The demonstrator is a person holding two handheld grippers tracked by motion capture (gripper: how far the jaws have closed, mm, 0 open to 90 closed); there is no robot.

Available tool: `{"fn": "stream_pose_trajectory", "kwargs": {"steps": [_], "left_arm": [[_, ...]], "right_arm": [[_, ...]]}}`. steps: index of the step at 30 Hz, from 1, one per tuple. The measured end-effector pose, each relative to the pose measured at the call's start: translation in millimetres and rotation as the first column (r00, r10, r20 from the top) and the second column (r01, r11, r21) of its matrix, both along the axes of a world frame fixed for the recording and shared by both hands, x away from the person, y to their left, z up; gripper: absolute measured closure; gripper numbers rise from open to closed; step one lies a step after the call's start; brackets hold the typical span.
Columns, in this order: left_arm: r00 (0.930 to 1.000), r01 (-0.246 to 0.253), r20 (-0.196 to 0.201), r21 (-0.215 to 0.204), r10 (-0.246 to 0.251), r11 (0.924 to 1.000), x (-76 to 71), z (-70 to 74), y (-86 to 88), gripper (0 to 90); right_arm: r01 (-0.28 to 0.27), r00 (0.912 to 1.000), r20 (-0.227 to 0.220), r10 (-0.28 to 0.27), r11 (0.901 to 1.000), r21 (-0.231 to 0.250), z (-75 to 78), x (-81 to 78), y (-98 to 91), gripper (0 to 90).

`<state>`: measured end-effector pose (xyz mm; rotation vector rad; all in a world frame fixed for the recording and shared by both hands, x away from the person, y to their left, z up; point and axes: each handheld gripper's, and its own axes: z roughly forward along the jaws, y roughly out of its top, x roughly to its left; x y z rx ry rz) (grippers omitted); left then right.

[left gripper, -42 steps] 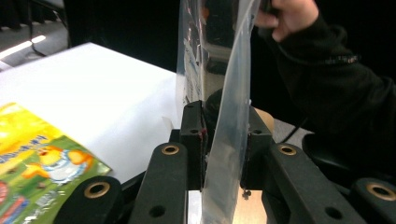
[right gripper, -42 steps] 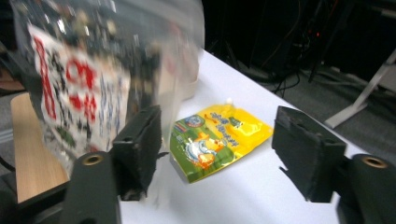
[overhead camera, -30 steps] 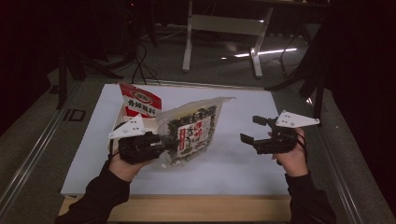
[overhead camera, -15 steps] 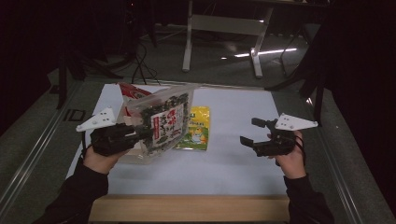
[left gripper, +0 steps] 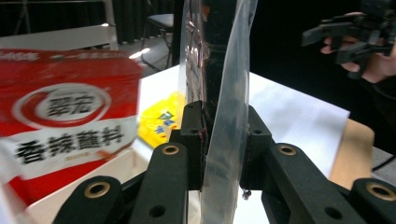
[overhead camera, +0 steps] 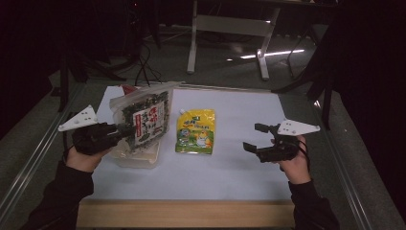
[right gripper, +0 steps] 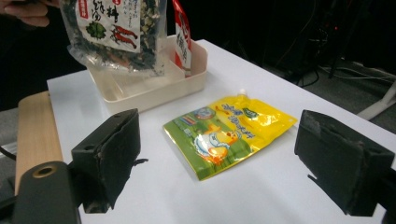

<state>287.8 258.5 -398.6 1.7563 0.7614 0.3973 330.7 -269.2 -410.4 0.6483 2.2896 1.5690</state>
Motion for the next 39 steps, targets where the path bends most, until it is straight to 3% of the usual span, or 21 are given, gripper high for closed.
{"fn": "stream_pose_trajectory", "kwargs": {"steps": [9, 15, 27, 39], "left_arm": [[0.999, -0.037, -0.024, 0.034, 0.038, 0.9987, 10.9, -8.0, 17.7, 77.6], [0.9997, -0.009, -0.022, 0.059, 0.011, 0.9982, 21.2, -8.4, 22.8, 77.6], [0.9999, 0.006, -0.012, 0.031, -0.006, 0.9995, 45.3, -28.4, 35.6, 77.5], [0.9996, -0.01, 0.025, 0.006, 0.01, 0.9999, 51.4, -46.9, 42.8, 77.2]], "right_arm": [[-0.006, 1.0, -0.007, 0.006, 0.9999, -0.014, -1.4, 0.2, 0.1, 14.1], [-0.004, 1.0, -0.009, 0.004, 1.0, -0.005, -2.2, 1.2, -1.1, 14.1], [-0.008, 0.9999, -0.015, 0.008, 0.9999, -0.006, -2.8, 0.9, -1.1, 14.3], [-0.013, 0.9997, -0.02, 0.013, 0.9997, -0.018, -4.2, 0.6, 0.6, 14.3]]}}
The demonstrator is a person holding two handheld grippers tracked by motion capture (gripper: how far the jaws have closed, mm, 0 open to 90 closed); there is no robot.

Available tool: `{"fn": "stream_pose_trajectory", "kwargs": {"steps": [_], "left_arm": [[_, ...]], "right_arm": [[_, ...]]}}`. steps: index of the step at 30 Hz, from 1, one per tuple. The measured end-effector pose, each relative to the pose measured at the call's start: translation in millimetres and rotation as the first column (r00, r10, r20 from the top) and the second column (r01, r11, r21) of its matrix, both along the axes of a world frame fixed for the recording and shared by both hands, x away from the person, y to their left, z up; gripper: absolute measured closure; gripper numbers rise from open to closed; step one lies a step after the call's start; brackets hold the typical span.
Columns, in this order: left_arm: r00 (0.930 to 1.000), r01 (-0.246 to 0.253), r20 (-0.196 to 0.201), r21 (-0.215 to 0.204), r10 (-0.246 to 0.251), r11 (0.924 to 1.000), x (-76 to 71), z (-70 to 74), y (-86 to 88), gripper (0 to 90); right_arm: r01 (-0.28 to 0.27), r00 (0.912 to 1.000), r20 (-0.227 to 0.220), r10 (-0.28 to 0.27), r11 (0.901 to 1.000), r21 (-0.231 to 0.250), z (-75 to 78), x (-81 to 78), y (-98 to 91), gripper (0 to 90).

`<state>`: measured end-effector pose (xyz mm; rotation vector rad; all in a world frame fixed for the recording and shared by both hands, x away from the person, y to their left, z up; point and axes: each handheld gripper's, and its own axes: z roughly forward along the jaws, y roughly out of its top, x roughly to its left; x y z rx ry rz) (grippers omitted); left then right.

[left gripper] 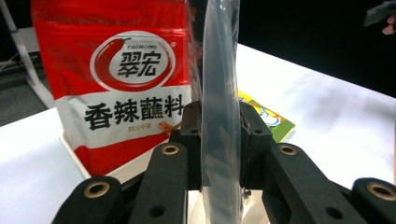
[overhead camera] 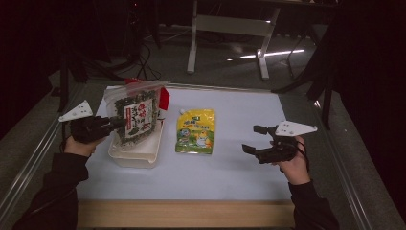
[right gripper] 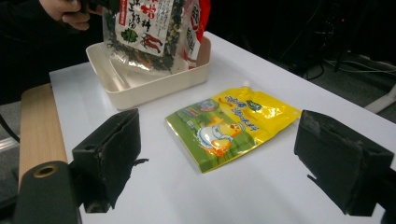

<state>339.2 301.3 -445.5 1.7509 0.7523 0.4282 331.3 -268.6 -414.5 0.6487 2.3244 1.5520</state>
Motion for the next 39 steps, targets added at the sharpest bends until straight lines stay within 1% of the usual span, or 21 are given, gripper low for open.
{"fn": "stream_pose_trajectory", "kwargs": {"steps": [1, 2, 3, 8, 9, 10, 13, 14, 15, 16, 17, 19, 25, 26, 27, 28, 29, 32, 36, 38, 39], "left_arm": [[1.0, 0.001, 0.001, -0.002, -0.001, 1.0, -0.1, -1.3, -0.1, 77.2], [0.9999, 0.007, 0.009, 0.008, -0.007, 0.9999, -0.3, -2.4, -0.1, 77.2], [0.9999, 0.013, 0.011, 0.007, -0.013, 0.9999, 0.2, -3.0, 0.0, 77.1], [0.9994, 0.023, 0.024, 0.033, -0.024, 0.9992, 3.2, -2.3, -2.8, 77.1], [0.9985, 0.037, 0.037, 0.062, -0.039, 0.9974, 5.1, -1.9, -5.9, 77.1], [0.9982, 0.041, 0.04, 0.069, -0.044, 0.9968, 6.1, -2.4, -7.3, 77.0], [0.9978, 0.059, 0.026, 0.094, -0.061, 0.9938, 9.9, -7.9, -10.7, 77.0], [0.9978, 0.061, 0.02, 0.073, -0.063, 0.9955, 10.3, -10.9, -9.9, 77.1], [0.9978, 0.061, 0.02, 0.073, -0.063, 0.9955, 10.3, -10.9, -9.9, 77.2], [0.9988, 0.048, 0.014, 0.035, -0.048, 0.9983, 9.7, -15.5, -5.3, 77.2], [0.9988, 0.048, 0.014, 0.035, -0.048, 0.9983, 9.7, -15.5, -5.3, 77.2], [0.9992, 0.038, 0.016, -0.003, -0.037, 0.9993, 9.0, -19.8, -0.4, 77.2], [0.9995, 0.03, 0.006, -0.024, -0.03, 0.9993, 9.3, -26.0, 5.3, 77.1], [0.9997, 0.023, 0.001, -0.05, -0.023, 0.9985, 8.9, -29.5, 7.2, 77.1], [0.9998, 0.016, -0.011, -0.045, -0.017, 0.9989, 8.6, -32.4, 8.3, 77.1], [0.9998, 0.016, -0.011, -0.045, -0.017, 0.9989, 8.6, -32.4, 8.3, 77.0], [0.9998, 0.015, -0.013, -0.059, -0.016, 0.9982, 7.5, -37.3, 11.1, 76.9], [0.9996, -0.015, -0.024, -0.118, 0.013, 0.9929, 1.0, -49.8, 20.7, 76.9], [0.9993, -0.019, -0.033, -0.127, 0.015, 0.9917, 1.0, -50.9, 20.7, 76.6], [0.9988, -0.027, -0.044, -0.11, 0.023, 0.9936, 1.4, -47.9, 19.1, 76.2], [0.9986, -0.034, -0.044, -0.084, 0.03, 0.9959, 1.1, -45.3, 17.8, 75.9]], "right_arm": [[-0.001, 1.0, 0.0, 0.001, 1.0, -0.003, 0.0, -0.3, 0.3, 14.4], [-0.003, 1.0, -0.001, 0.003, 1.0, -0.002, -0.1, -0.6, 0.4, 14.3], [-0.006, 1.0, -0.001, 0.006, 1.0, 0.001, -0.3, -0.8, 0.4, 14.3], [-0.007, 1.0, -0.006, 0.007, 1.0, -0.002, -1.1, 0.0, 1.2, 14.3], [-0.006, 1.0, -0.005, 0.006, 1.0, -0.003, -1.1, -0.1, 1.5, 14.3], [-0.01, 0.9999, -0.004, 0.01, 0.9999, -0.004, -1.0, -0.6, 2.1, 14.4], [-0.01, 0.9999, -0.005, 0.01, 0.9999, -0.01, -1.5, -0.3, 3.2, 14.3], [-0.012, 0.9999, -0.009, 0.012, 0.9999, -0.011, -1.9, -0.2, 3.6, 14.4], [-0.012, 0.9999, -0.009, 0.012, 0.9999, -0.011, -1.9, -0.2, 3.6, 14.4], [-0.015, 0.9998, -0.01, 0.015, 0.9998, -0.013, -2.9, -0.5, 4.7, 14.3], [-0.016, 0.9998, -0.011, 0.016, 0.9997, -0.017, -3.3, -0.6, 5.1, 14.3], [-0.019, 0.9998, -0.01, 0.018, 0.9996, -0.022, -3.8, -0.5, 5.5, 14.3], [-0.024, 0.9996, -0.014, 0.024, 0.9992, -0.032, -4.7, -1.2, 7.4, 14.3], [-0.025, 0.9996, -0.015, 0.025, 0.9992, -0.03, -4.7, -1.4, 7.4, 14.3], [-0.027, 0.9995, -0.018, 0.026, 0.9993, -0.025, -4.8, -1.5, 7.2, 14.4], [-0.027, 0.9995, -0.018, 0.026, 0.9993, -0.025, -4.8, -1.5, 7.2, 14.4], [-0.026, 0.9996, -0.013, 0.026, 0.9993, -0.027, -5.0, -2.2, 6.7, 14.3], [-0.022, 0.9997, -0.014, 0.022, 0.9993, -0.029, -5.3, -3.1, 4.8, 14.3], [-0.018, 0.9997, -0.015, 0.018, 0.9994, -0.028, -4.7, -2.2, 3.1, 14.3], [-0.019, 0.9998, -0.011, 0.019, 0.9995, -0.026, -4.1, -2.4, 3.4, 14.3], [-0.02, 0.9998, -0.01, 0.02, 0.9995, -0.025, -3.7, -2.8, 3.6, 14.3]]}}
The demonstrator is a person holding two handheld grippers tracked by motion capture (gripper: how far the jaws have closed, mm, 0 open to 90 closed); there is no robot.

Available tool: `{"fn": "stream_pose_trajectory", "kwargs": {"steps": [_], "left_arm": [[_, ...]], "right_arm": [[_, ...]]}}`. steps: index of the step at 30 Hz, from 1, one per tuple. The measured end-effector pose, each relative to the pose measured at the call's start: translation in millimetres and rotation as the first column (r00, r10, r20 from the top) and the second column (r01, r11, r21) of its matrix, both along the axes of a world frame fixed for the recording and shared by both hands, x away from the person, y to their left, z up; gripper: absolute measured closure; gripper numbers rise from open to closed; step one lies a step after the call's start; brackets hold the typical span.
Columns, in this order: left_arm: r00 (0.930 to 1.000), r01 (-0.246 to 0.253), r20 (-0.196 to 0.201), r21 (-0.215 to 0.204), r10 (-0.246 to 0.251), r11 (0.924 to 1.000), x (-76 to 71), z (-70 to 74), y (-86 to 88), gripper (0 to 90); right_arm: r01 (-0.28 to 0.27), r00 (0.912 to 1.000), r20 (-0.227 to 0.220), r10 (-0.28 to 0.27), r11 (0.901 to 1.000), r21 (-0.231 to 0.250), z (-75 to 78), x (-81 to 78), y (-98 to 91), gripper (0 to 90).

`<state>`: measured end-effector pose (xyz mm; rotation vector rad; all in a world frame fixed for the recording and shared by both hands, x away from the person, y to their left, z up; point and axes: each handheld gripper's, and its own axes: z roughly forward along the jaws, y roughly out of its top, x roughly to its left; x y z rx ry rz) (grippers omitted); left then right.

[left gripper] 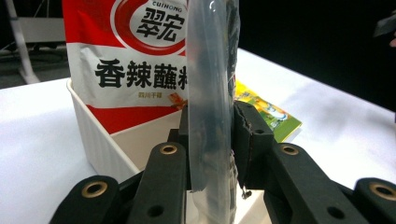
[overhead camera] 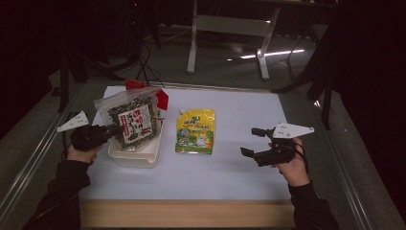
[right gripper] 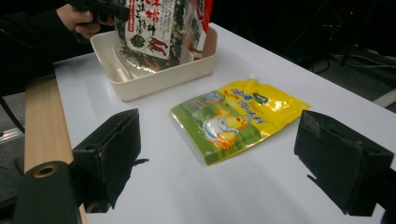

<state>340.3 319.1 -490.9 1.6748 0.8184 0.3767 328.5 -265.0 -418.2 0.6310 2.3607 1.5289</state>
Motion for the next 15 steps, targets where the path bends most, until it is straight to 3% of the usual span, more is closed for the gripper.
{"fn": "stream_pose_trajectory", "kwargs": {"steps": [5, 6, 15], "left_arm": [[0.9995, -0.029, -0.009, 0.04, 0.029, 0.9988, -2.9, 5.0, -4.8, 72.1], [0.9992, -0.036, -0.014, 0.041, 0.037, 0.9985, -3.5, 5.9, -5.3, 67.7], [0.9971, -0.075, -0.01, 0.042, 0.075, 0.9963, -10.3, 11.5, -2.8, 58.8]], "right_arm": [[-0.003, 1.0, 0.001, 0.003, 1.0, -0.004, 1.2, -0.2, 1.2, 14.3], [-0.002, 1.0, 0.0, 0.002, 1.0, -0.002, 1.4, 0.0, 1.0, 14.3], [0.0, 1.0, -0.009, 0.0, 1.0, 0.002, -1.0, 1.1, -1.0, 14.4]]}}
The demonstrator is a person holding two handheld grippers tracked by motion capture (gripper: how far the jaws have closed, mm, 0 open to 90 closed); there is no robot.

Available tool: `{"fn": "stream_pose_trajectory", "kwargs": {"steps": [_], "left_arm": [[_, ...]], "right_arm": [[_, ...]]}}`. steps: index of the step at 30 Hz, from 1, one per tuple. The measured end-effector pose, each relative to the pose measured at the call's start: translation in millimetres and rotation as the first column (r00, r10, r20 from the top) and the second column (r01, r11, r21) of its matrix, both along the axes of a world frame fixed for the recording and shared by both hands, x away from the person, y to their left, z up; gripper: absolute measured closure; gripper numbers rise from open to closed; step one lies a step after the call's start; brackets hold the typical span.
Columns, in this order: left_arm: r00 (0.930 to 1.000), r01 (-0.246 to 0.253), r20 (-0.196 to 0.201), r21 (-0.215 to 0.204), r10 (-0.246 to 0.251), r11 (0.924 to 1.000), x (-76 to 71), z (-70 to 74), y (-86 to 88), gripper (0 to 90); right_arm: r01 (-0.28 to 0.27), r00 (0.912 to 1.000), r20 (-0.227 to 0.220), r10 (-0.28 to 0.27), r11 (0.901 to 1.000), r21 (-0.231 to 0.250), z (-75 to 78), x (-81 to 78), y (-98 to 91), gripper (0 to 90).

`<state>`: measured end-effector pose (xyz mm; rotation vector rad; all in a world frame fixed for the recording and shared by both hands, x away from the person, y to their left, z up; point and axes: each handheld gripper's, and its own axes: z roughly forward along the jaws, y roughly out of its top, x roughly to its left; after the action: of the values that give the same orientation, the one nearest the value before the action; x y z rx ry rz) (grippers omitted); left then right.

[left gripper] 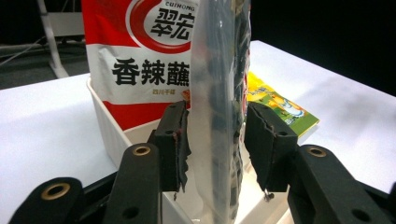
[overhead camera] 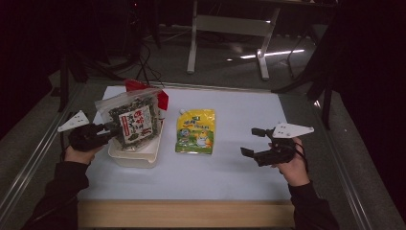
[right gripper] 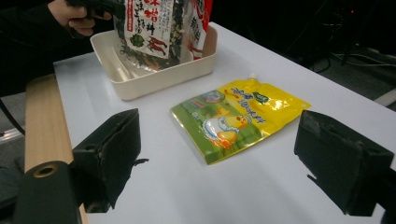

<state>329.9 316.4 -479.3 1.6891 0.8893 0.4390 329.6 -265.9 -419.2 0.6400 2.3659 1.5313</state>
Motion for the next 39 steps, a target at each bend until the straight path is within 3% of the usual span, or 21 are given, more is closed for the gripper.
{"fn": "stream_pose_trajectory", "kwargs": {"steps": [5, 7, 9, 12, 13, 14, 15, 16, 20, 25, 29, 35, 39], "left_arm": [[0.9993, -0.035, 0.012, 0.01, 0.035, 0.9993, -8.8, 6.3, 2.2, 49.6], [0.9994, -0.036, 0.004, 0.004, 0.036, 0.9994, -15.7, 8.9, 4.4, 46.1], [0.9993, -0.034, -0.015, 0.0, 0.034, 0.9994, -19.7, 8.6, 4.5, 36.1], [0.999, -0.041, -0.019, 0.01, 0.041, 0.9991, -24.8, 8.5, 3.5, 33.3], [0.9987, -0.045, -0.023, 0.009, 0.045, 0.999, -27.8, 9.0, 3.1, 26.8], [0.9987, -0.043, -0.026, 0.006, 0.043, 0.9991, -29.5, 9.6, 3.3, 26.8], [0.9984, -0.049, -0.028, 0.002, 0.049, 0.9988, -31.9, 10.5, 2.8, 19.1], [0.9982, -0.05, -0.032, -0.003, 0.05, 0.9987, -34.0, 11.8, 2.0, 19.1], [0.9987, -0.042, -0.029, 0.003, 0.042, 0.9991, -45.3, 17.8, -2.5, 5.6], [0.9988, -0.048, -0.004, 0.004, 0.048, 0.9988, -65.7, 24.7, -20.3, 4.9], [1.0, -0.009, 0.002, -0.007, 0.009, 0.9999, -72.9, 27.1, -30.8, 4.9], [1.0, 0.002, 0.006, -0.005, -0.002, 1.0, -80.2, 24.9, -45.9, 3.0], [0.9996, 0.027, 0.0, 0.014, -0.027, 0.9995, -86.7, 21.8, -62.8, 2.8]], "right_arm": [[0.002, 1.0, 0.002, -0.002, 1.0, 0.002, 0.5, -0.2, -0.8, 14.5], [-0.002, 1.0, -0.004, 0.002, 1.0, 0.002, 0.2, 0.2, -1.1, 14.9], [0.0, 1.0, -0.006, 0.0, 1.0, 0.0, -0.4, 0.6, -1.1, 14.9], [-0.004, 0.9999, -0.009, 0.004, 1.0, 0.001, -1.4, 2.0, -1.2, 14.9], [-0.001, 0.9999, -0.014, 0.001, 1.0, 0.005, -2.3, 2.6, -0.8, 14.9], [-0.001, 0.9999, -0.014, 0.001, 1.0, 0.005, -2.3, 2.6, -0.8, 14.9], [-0.002, 0.9999, -0.011, 0.002, 1.0, 0.002, -3.1, 3.1, -0.3, 14.9], [-0.002, 0.9999, -0.011, 0.002, 1.0, 0.002, -3.1, 3.1, -0.3, 14.9], [0.004, 0.9999, -0.013, -0.004, 1.0, -0.004, -3.8, 2.3, 0.4, 15.0], [0.01, 0.9999, -0.014, -0.01, 0.9999, 0.008, -4.6, 2.3, -1.1, 15.0], [0.006, 0.9999, -0.01, -0.006, 0.9999, 0.008, -6.8, 3.2, -0.2, 15.0], [0.009, 0.9999, 0.01, -0.009, 1.0, -0.001, -9.4, 2.8, 2.1, 15.0], [0.008, 0.9999, 0.011, -0.009, 0.9996, 0.027, -11.4, 4.7, 0.9, 14.8]]}}
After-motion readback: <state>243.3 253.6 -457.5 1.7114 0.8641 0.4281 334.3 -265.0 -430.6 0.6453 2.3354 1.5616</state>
